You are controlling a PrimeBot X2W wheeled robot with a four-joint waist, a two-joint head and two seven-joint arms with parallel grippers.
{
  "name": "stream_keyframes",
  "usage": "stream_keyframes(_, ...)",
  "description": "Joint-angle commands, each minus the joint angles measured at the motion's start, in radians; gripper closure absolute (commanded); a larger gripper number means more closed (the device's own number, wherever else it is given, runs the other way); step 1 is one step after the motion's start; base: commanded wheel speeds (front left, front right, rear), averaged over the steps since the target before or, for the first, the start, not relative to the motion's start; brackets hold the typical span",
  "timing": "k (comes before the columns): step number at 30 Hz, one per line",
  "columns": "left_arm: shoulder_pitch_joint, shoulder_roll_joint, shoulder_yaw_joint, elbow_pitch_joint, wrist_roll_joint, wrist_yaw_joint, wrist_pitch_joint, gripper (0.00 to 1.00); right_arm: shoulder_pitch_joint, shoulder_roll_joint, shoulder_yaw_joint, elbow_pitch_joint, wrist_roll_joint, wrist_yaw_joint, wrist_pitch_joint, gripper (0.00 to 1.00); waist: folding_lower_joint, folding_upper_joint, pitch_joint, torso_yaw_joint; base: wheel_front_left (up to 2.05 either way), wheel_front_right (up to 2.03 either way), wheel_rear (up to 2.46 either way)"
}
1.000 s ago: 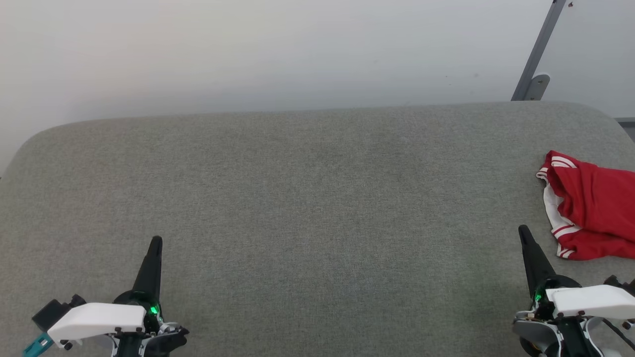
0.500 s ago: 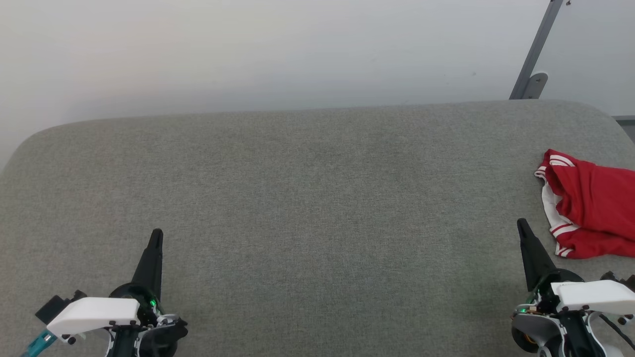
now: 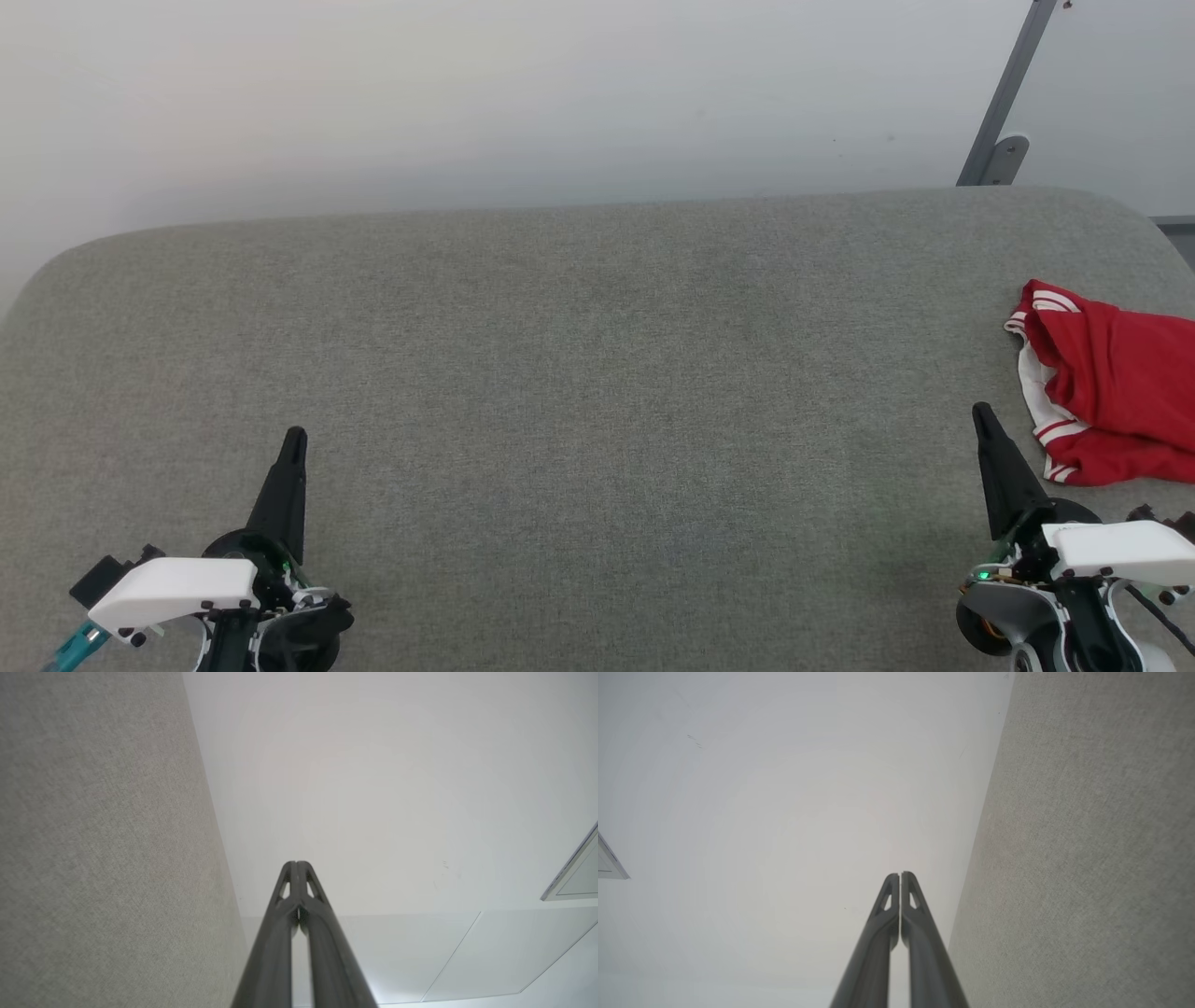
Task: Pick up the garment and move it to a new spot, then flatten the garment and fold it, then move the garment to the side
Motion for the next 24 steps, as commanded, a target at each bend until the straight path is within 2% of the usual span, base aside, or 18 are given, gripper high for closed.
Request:
stream_keyframes(1, -0.013, 0.001, 0.005, 0.000, -0.003, -0.003, 0.003, 1.00, -0.005, 0.002, -0.001, 0.002, 0.003, 0.000, 0.003, 1.00, -0.0001, 0.0000, 0.000, 0.000, 0.00, 0.00, 0.00)
stream_keyframes(24, -0.014, -0.005, 0.011, 0.000, 0.004, -0.003, 0.009, 1.00, -0.005, 0.002, -0.001, 0.002, 0.004, 0.000, 0.002, 1.00, -0.0001, 0.0000, 0.000, 0.000, 0.00, 0.00, 0.00)
